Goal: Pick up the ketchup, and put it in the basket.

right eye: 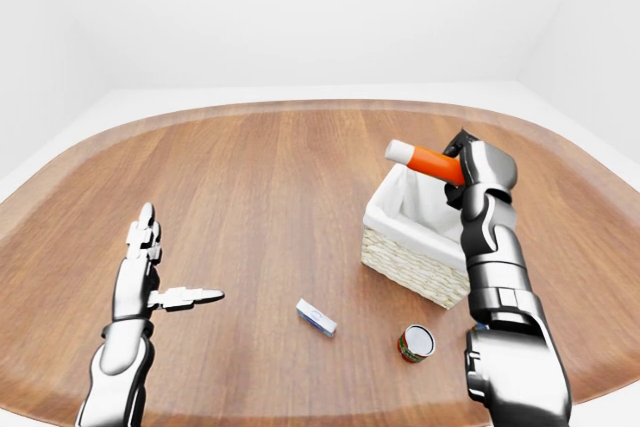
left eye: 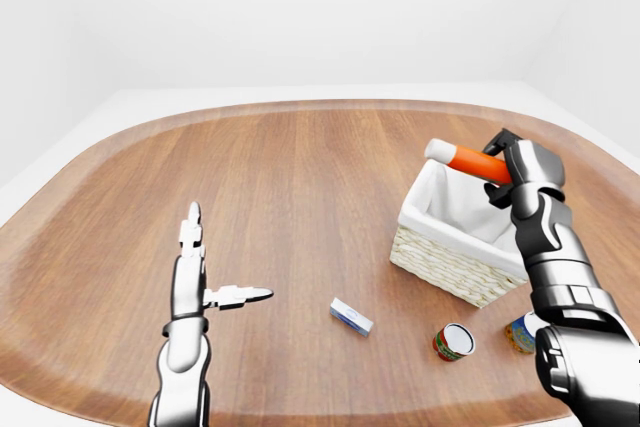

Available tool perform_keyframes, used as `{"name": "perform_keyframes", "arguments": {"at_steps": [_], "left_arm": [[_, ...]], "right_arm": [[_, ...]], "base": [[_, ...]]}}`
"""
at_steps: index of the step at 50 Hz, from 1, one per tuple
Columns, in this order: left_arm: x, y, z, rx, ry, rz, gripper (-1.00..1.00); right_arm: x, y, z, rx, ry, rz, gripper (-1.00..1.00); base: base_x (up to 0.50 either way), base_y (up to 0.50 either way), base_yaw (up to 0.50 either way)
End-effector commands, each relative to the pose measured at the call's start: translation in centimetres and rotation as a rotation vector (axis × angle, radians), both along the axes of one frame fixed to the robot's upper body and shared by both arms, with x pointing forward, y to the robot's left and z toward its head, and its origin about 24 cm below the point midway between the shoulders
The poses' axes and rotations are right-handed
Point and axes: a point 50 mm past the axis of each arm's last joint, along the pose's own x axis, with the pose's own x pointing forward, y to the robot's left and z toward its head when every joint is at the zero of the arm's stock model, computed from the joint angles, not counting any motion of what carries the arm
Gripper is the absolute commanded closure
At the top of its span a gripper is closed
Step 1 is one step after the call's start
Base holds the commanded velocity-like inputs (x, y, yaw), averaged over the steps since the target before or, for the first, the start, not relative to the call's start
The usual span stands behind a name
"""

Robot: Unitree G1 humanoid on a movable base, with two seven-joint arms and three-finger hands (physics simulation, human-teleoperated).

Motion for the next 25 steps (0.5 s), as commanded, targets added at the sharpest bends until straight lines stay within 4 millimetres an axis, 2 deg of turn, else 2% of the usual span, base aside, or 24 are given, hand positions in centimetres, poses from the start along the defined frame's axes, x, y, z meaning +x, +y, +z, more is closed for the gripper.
{"name": "perform_keyframes", "arguments": {"at_steps": [1,25], "left_arm": [[-0.1,0.0,0.2,0.000,-0.007,-0.002,-1.00],[0.0,0.0,0.1,0.001,-0.004,0.000,-1.00]], "right_arm": [[0.6,-0.3,-1.9,-0.027,0.039,-0.060,1.00],[0.9,0.1,-3.1,-0.025,0.062,-0.053,1.00]], "base": [[0.00,0.00,0.00],[0.00,0.00,0.00]]}}
